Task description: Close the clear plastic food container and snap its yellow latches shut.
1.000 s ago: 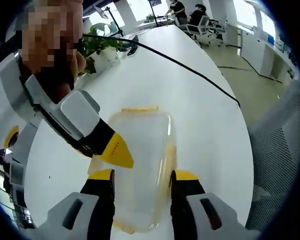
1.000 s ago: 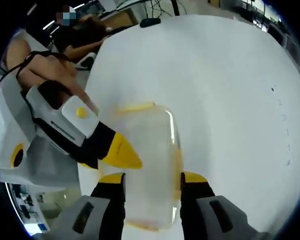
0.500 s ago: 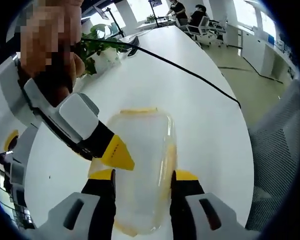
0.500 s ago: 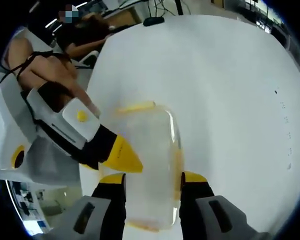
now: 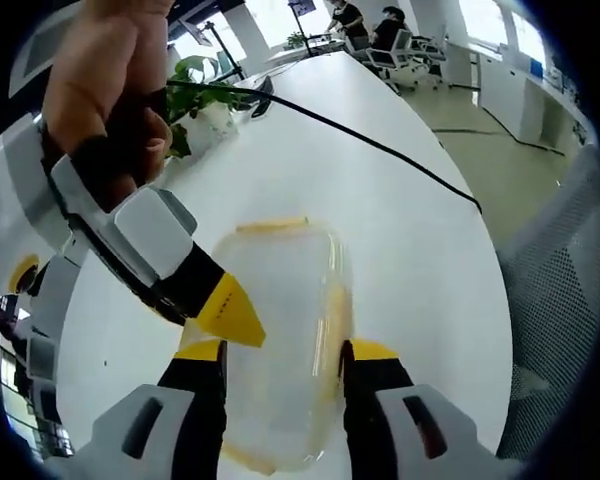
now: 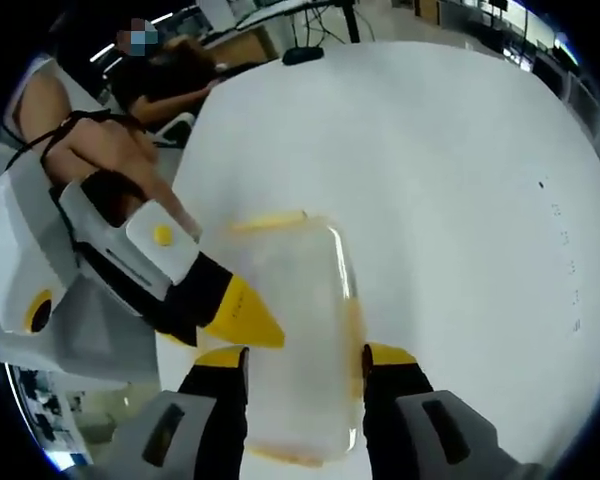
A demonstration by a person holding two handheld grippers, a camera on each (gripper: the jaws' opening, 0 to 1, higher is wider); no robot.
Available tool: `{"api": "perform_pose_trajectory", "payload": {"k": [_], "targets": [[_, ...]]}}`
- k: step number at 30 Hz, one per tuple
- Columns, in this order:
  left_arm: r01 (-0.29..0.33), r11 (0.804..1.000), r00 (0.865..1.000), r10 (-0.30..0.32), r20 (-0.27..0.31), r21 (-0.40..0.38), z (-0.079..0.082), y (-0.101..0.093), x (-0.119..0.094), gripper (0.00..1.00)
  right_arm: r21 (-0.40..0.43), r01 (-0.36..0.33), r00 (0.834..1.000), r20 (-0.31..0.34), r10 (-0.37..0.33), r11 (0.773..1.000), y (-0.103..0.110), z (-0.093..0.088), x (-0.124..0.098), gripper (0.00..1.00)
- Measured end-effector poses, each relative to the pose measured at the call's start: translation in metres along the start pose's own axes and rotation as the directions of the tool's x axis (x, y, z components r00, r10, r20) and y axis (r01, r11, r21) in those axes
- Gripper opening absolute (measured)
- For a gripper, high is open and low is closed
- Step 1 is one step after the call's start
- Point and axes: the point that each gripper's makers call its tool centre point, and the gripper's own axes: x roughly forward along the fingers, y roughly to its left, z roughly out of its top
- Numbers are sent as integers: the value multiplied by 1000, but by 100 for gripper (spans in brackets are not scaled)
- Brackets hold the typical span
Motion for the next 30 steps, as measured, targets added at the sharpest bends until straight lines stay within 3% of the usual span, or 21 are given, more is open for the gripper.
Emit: {"api": "perform_pose_trajectory", "payload": {"k": [10, 14, 22, 30], "targets": [[49, 999, 999, -49, 4, 12, -3, -5, -4, 54, 12, 58, 997, 46, -59, 998, 0, 2, -8, 46], [57, 998, 998, -57, -9, -27, -11, 1, -8, 59, 1, 81, 995, 57, -81, 997, 0, 0, -13, 48], [63, 996, 998, -62, 18, -64, -16, 15, -15, 71, 13, 107, 992, 72, -107, 994, 3, -10, -16, 57], [98, 994, 995, -98, -8, -48, -30, 17, -10, 77, 24, 119, 991, 66, -120, 993, 11, -23, -17, 63]]}}
